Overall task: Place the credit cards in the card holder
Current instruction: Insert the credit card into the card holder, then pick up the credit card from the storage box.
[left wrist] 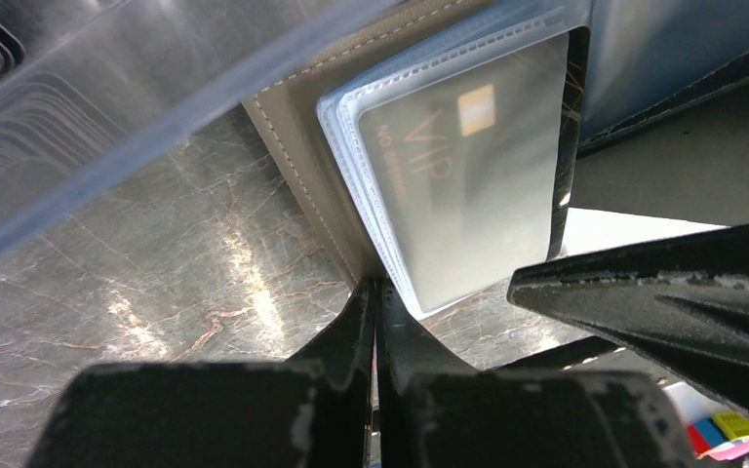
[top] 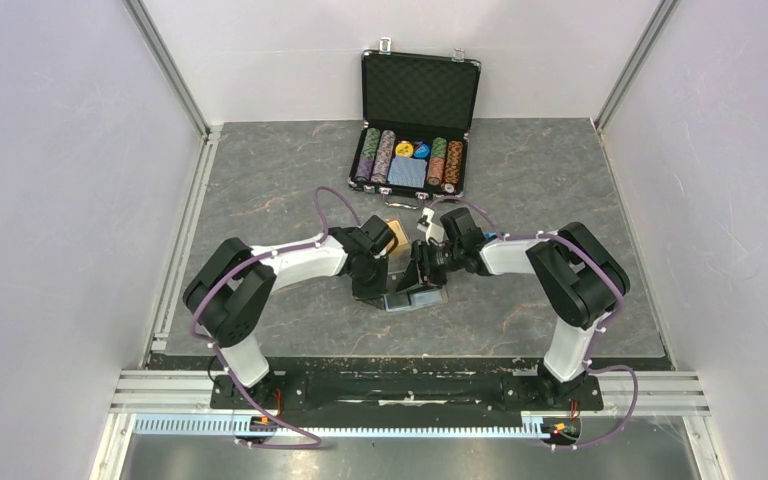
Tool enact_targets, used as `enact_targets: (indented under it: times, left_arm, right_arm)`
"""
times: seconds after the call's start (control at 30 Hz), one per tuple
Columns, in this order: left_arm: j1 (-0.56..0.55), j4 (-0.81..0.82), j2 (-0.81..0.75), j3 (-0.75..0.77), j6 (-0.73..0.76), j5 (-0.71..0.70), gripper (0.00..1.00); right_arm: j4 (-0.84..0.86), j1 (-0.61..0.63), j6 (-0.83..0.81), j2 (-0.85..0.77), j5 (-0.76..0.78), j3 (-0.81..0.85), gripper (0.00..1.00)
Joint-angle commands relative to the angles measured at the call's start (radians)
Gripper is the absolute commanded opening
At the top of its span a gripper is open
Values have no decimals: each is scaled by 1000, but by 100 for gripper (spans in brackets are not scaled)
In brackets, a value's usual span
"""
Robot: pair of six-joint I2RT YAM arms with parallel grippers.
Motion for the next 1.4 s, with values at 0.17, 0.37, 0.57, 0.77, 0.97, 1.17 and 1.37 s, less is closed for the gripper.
enact_targets:
  times: [0.17, 0.37, 0.57, 0.77, 0.97, 1.17, 1.37]
  left_arm:
    - [-13, 24, -176, 25, 81, -136, 24]
    - [-12, 20, -330, 18, 105, -239, 48]
    - [12, 68, -409, 24, 88, -193, 65]
    - [109, 169, -417, 13, 25, 5, 66]
    - [334, 330, -471, -108, -94, 232, 66]
    - [515, 260, -506, -141, -66, 287, 66]
    - [581, 16, -494, -62, 84, 155, 65]
  right_arm:
    - [-235, 15, -120, -88, 121, 111, 57]
    - [-282, 15, -135, -134, 170, 126, 63]
    - [-289, 16, -131, -176, 184, 134, 67]
    - [-310, 16, -144, -195, 207, 176, 68]
    - [-354, 16, -177, -131, 214, 321, 69]
    - [-405, 21, -196, 0, 189, 510, 68]
    - [-452, 41, -198, 144, 177, 696, 68]
